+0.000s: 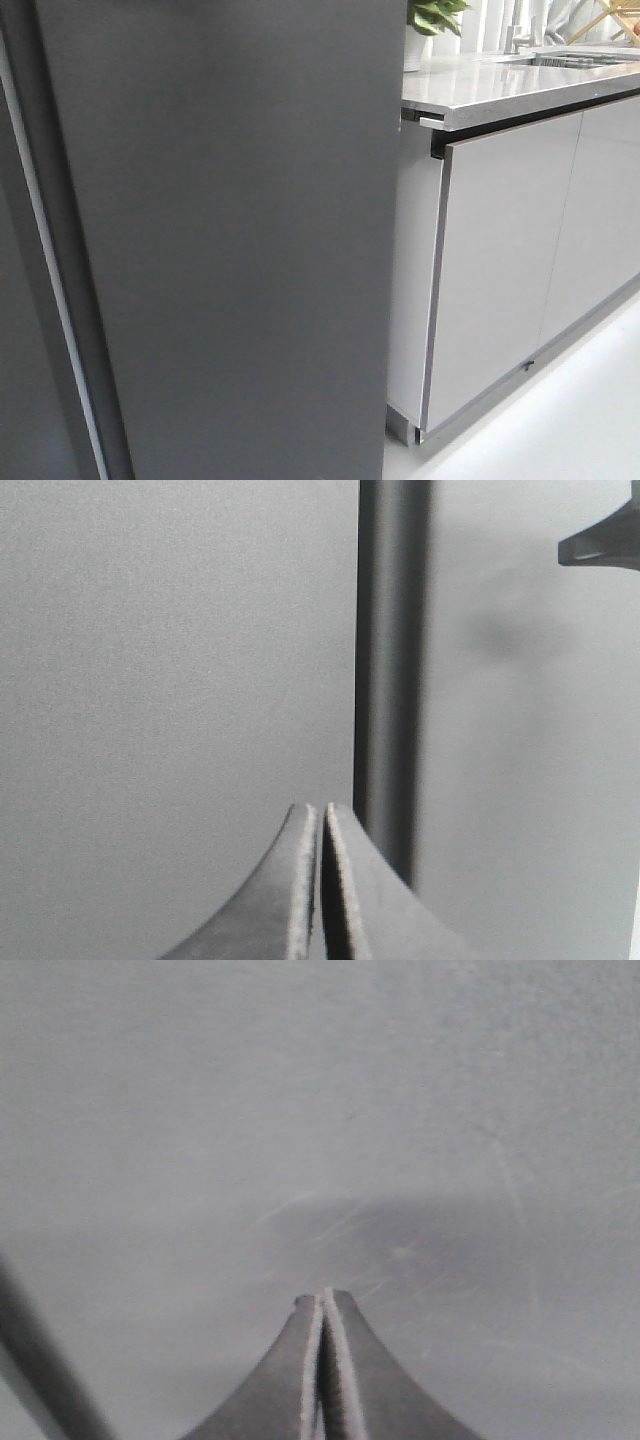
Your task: Close fridge door
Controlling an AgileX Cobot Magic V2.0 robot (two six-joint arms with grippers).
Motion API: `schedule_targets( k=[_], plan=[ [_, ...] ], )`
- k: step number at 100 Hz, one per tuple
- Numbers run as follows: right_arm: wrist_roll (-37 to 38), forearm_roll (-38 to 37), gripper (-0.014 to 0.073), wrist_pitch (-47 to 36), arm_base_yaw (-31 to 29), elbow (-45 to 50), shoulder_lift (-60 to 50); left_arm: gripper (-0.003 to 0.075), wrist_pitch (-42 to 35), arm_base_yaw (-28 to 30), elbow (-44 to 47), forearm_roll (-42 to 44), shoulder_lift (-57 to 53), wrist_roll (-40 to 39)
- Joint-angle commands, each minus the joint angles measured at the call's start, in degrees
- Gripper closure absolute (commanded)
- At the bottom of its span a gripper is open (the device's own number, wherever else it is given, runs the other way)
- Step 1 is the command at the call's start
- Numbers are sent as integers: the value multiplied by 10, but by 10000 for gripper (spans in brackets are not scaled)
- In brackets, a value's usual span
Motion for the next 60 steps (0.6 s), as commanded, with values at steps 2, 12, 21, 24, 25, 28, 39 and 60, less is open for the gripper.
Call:
schedule_targets(
  k=[2, 12, 21, 24, 25, 28, 39, 60],
  plan=[
    [-5, 16, 641, -22, 1, -19, -39, 740, -42, -1, 20, -2, -6, -2],
    [-5, 16, 641, -8, 1, -19, -39, 740, -42, -1, 20, -2, -6, -2],
    [-6, 16, 641, -10, 1, -19, -39, 740, -42, -1, 20, -2, -6, -2],
    [-6, 16, 641, -13, 1, -19, -39, 740, -42, -1, 20, -2, -6, -2],
    [-6, 16, 641, -13, 1, -19, -39, 740, -42, -1, 20, -2, -6, -2],
    [-6, 16, 641, -14, 1, -19, -39, 740, -42, -1, 20, -2, -6, -2],
    [-8, 16, 641, -10, 1, -19, -39, 740, -42, -1, 20, -2, -6, -2],
    [-11, 16, 641, -11, 1, -19, -39, 740, -42, -1, 20, -2, -6, -2]
  ],
)
